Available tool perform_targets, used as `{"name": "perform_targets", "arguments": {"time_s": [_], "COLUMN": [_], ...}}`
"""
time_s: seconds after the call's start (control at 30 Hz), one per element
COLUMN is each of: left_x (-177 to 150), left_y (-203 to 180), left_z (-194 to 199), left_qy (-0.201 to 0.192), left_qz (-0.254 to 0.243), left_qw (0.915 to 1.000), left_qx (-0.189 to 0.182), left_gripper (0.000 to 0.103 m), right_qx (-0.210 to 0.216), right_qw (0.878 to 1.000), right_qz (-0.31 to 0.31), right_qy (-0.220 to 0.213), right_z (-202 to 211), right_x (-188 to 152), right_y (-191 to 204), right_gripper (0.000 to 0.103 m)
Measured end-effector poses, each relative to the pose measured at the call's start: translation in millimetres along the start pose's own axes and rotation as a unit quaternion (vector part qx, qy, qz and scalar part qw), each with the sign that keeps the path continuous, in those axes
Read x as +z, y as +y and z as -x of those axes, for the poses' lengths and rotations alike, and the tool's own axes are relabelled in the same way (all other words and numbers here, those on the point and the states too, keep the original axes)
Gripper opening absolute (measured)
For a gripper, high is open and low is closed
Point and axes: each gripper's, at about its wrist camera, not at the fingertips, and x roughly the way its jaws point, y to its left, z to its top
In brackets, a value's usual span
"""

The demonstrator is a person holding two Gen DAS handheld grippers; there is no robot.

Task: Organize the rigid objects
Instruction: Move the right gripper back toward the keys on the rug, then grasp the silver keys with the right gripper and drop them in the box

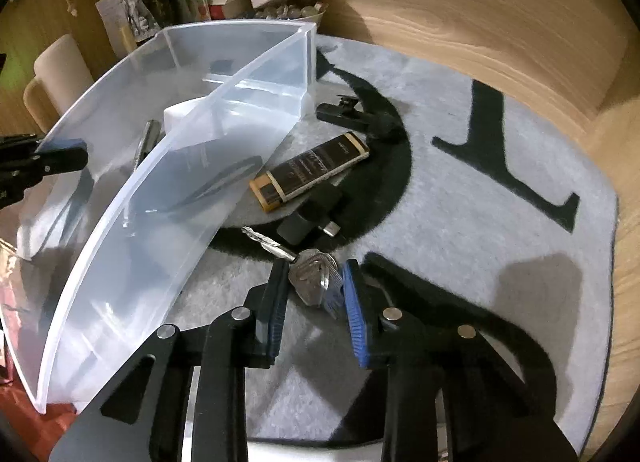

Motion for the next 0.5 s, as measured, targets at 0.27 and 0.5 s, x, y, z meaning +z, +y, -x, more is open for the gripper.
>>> {"name": "perform_targets", "arguments": {"time_s": [0.27,0.5], "left_x": [0,0], "left_y": [0,0], "left_z": [0,0], "left_qy": [0.001,0.001], "left_qz": [-0.001,-0.002], "left_qw": [1.0000,1.0000], "left_qx": [0.001,0.002], "left_gripper": [0.016,0.016], "right_qx": [-0.021,-0.033], "right_qw": [0.998,0.993], "right_qz": [-0.020,-0.019], "right_qy": [-0.052,-0.107], "right_z": [32,65], "right_x": [3,17], "right_y": [-5,-3], "right_gripper": [0.025,0.024]}}
